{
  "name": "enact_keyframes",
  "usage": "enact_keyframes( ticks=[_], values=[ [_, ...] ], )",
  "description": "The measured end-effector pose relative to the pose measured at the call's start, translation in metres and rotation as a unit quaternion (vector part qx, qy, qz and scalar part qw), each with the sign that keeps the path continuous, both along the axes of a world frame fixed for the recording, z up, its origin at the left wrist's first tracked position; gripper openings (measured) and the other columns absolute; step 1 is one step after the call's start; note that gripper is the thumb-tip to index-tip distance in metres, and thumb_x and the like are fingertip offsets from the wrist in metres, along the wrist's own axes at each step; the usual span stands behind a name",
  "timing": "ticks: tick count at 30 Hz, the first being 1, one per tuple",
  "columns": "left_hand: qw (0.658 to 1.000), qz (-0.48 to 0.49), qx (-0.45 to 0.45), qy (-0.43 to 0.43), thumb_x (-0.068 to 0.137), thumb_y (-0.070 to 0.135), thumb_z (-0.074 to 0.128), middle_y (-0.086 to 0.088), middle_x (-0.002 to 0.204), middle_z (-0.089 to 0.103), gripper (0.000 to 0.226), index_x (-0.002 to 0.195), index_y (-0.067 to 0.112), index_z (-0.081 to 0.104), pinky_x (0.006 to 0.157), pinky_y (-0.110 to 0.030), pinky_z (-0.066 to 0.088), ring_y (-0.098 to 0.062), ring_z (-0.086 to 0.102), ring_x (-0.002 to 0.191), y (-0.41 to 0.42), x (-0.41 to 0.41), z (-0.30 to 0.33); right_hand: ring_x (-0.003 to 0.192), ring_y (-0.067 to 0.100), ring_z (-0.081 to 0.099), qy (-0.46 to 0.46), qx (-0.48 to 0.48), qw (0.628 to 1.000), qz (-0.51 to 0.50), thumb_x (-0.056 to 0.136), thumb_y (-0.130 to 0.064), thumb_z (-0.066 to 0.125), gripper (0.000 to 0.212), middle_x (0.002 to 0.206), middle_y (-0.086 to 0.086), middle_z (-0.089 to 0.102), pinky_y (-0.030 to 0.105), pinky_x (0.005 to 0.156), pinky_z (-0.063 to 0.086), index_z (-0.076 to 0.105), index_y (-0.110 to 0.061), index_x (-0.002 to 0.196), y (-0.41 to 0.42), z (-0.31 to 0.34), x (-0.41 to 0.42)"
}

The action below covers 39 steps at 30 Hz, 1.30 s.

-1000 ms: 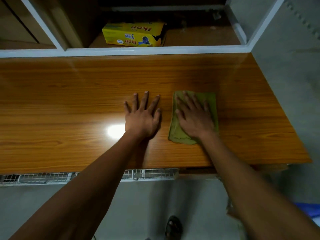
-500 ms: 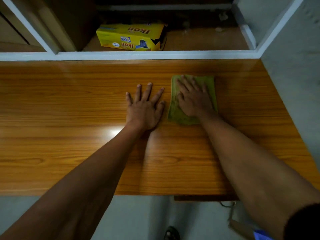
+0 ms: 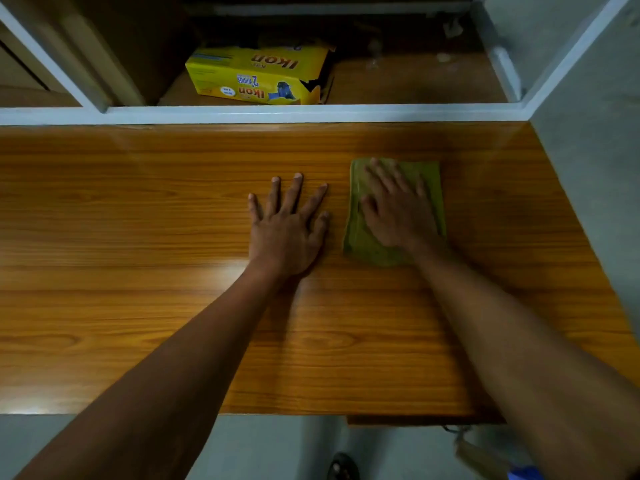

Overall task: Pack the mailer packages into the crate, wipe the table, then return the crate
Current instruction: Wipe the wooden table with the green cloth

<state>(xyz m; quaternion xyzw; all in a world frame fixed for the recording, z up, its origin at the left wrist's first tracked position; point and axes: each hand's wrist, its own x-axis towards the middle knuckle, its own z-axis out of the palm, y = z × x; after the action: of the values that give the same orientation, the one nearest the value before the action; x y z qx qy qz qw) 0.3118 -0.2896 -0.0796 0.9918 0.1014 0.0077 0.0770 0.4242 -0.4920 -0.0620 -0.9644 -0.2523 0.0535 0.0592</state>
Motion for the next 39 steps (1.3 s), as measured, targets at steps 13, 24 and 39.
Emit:
enact_keyframes(
  ticks=[13, 24, 39],
  values=[
    [1.000, 0.001, -0.009, 0.021, 0.105, 0.072, 0.006, 0.009, 0.178, -0.007, 0.059, 0.161, 0.060, -0.008, 0.122, -0.076, -0.002, -0.033, -0.013, 0.163, 0.002, 0.010, 0.004, 0.163, 0.015, -0.013, 0.004, -0.013, 0.998, 0.069, 0.108, -0.058, 0.018, 0.067, 0.176, -0.014, -0.011, 0.057, 0.130, 0.001, 0.001, -0.037, 0.169, -0.028, 0.000, -0.110],
    [1.000, -0.003, -0.004, 0.015, 0.103, 0.076, 0.007, 0.008, 0.178, -0.009, 0.062, 0.161, 0.060, -0.009, 0.120, -0.079, -0.001, -0.035, -0.014, 0.163, 0.014, 0.048, 0.003, 0.164, 0.022, -0.001, 0.008, 0.007, 1.000, 0.004, 0.109, -0.056, 0.019, 0.066, 0.178, -0.009, 0.000, 0.060, 0.128, 0.002, 0.008, -0.032, 0.170, 0.027, 0.002, 0.042],
    [1.000, 0.007, -0.002, 0.011, 0.103, 0.071, 0.010, 0.009, 0.178, -0.008, 0.062, 0.161, 0.060, -0.008, 0.119, -0.079, -0.001, -0.034, -0.013, 0.163, 0.013, 0.050, 0.002, 0.164, 0.021, -0.003, 0.016, -0.005, 1.000, 0.012, 0.108, -0.056, 0.016, 0.067, 0.178, -0.008, -0.002, 0.060, 0.129, 0.001, 0.005, -0.032, 0.170, 0.052, 0.005, 0.081]
  ],
)
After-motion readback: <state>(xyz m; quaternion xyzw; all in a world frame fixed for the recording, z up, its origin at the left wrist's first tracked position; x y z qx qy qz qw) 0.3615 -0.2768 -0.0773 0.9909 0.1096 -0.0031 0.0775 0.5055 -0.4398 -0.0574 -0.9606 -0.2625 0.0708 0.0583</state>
